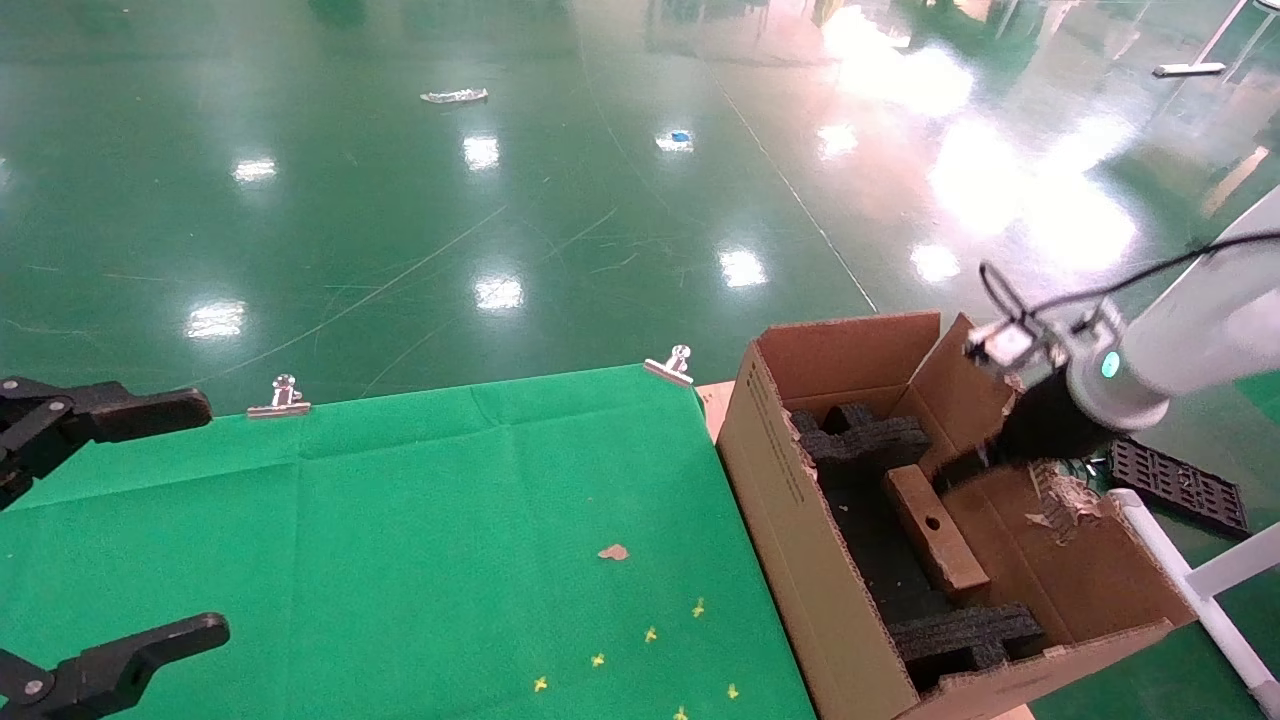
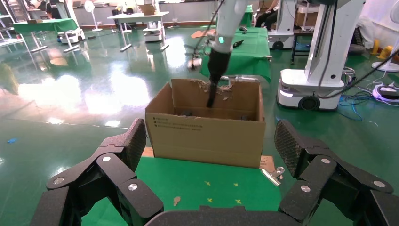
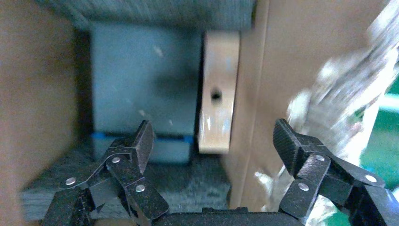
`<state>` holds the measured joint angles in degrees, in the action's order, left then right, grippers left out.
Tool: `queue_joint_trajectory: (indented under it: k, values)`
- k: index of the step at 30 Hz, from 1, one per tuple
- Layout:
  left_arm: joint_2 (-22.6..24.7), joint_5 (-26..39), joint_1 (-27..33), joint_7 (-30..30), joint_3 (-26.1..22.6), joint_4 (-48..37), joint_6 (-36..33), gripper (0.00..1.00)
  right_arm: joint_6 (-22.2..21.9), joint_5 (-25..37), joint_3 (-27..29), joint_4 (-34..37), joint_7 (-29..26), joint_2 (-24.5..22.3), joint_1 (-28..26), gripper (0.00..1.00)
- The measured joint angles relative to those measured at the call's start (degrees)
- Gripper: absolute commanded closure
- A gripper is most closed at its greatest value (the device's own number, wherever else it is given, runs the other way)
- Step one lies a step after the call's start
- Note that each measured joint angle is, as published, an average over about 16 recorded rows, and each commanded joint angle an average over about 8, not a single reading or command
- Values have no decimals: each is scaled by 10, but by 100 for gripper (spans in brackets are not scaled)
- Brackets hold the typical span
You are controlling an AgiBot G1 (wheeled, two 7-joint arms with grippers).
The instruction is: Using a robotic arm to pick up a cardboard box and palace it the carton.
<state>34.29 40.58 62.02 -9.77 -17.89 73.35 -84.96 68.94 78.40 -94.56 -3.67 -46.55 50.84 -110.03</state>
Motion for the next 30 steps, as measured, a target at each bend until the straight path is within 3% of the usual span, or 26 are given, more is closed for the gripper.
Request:
queue_joint_trajectory:
  k: [11, 17, 23, 30]
  values:
    - [0, 0, 0, 0, 0, 0, 0, 0, 38, -24, 22, -49, 60, -26, -150, 0]
    - [0, 0, 0, 0, 0, 0, 0, 0, 52, -43, 40, -85, 79, -42, -197, 0]
    - [0, 0, 0, 0, 0, 0, 0, 0, 62, -65, 74, -124, 94, -54, -192, 0]
    - [0, 0, 0, 0, -1, -1, 0, 0, 72, -96, 142, -182, 119, -65, -137, 0]
